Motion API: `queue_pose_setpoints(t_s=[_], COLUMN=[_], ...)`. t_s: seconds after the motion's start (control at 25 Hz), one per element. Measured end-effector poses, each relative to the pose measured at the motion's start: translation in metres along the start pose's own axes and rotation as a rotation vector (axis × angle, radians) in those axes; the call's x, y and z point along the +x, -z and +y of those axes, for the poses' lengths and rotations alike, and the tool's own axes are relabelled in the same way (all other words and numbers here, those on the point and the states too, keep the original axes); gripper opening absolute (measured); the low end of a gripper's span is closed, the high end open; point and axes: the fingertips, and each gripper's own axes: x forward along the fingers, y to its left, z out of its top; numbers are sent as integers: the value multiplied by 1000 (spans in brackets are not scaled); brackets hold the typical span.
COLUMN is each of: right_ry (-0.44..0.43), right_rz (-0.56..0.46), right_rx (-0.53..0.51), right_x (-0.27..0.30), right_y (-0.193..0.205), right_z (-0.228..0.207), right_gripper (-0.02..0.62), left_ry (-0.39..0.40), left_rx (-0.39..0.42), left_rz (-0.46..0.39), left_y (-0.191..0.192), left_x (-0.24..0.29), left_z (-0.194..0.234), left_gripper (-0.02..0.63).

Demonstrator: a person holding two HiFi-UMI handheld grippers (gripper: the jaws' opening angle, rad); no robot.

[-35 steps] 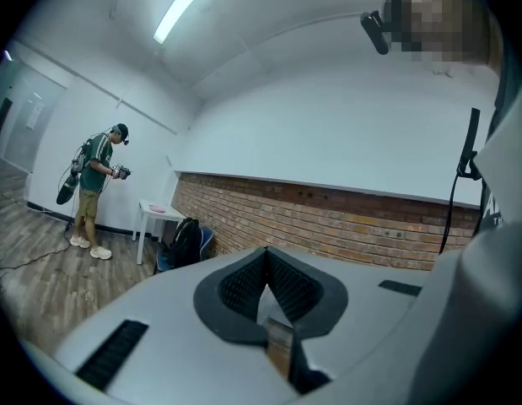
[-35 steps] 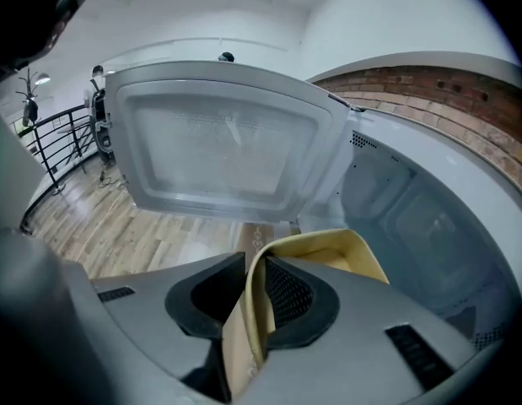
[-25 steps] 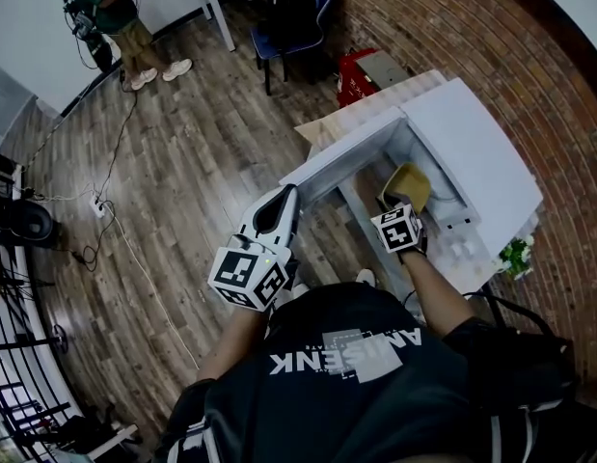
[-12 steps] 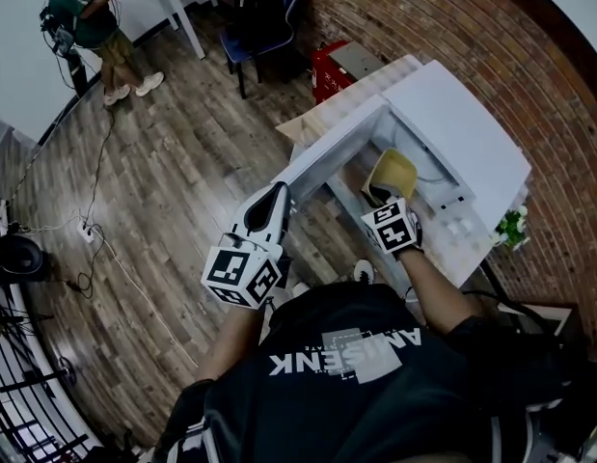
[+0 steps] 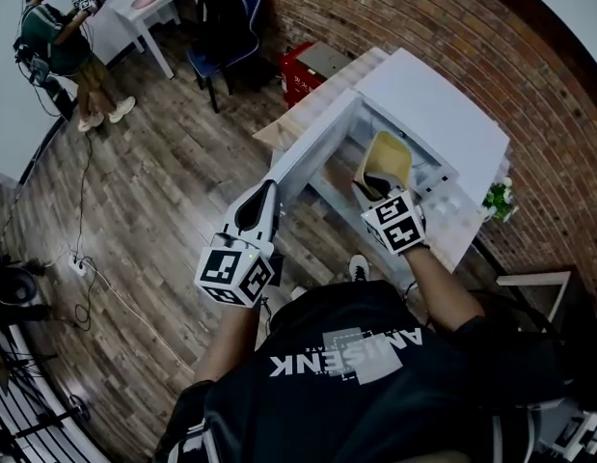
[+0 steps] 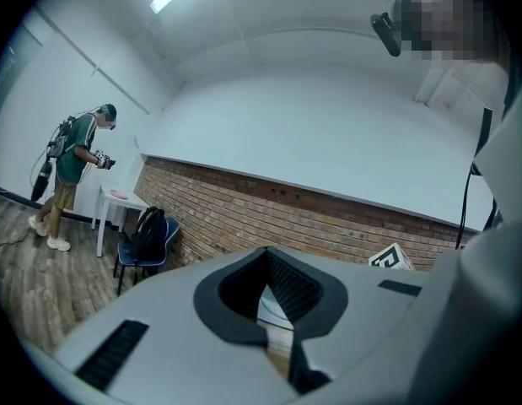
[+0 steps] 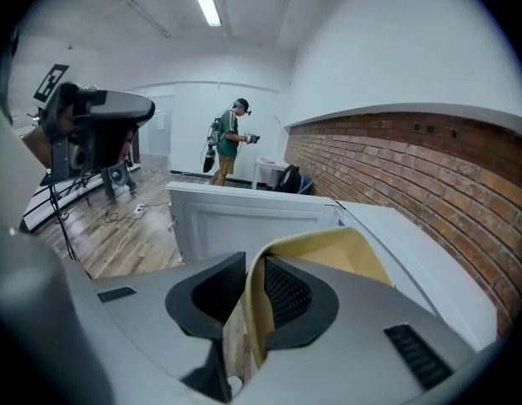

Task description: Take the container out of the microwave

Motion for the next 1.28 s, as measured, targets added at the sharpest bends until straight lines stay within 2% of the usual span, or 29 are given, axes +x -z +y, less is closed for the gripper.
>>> queue_pose_setpoints(t_s=[0.36, 0.64, 0.92, 1.28], right_ry=[26, 13, 18, 65], right_rz=[-62, -106, -165, -259], right_rx=[-9, -22, -29, 15], right_x=[-46, -78, -110, -153], right_y=[-19, -25, -30, -29], right_z=[-9, -28, -59, -121], right_gripper=[95, 95, 95, 95], left_ry=[25, 23, 0, -40], left_rx=[-12, 2, 14, 81], left_rz=[10, 13, 11, 0], left_y=[5, 5, 3, -9], left_x=[9, 23, 45, 70], left_z=[-7, -32, -54, -75], left_gripper=[11, 11, 12, 11])
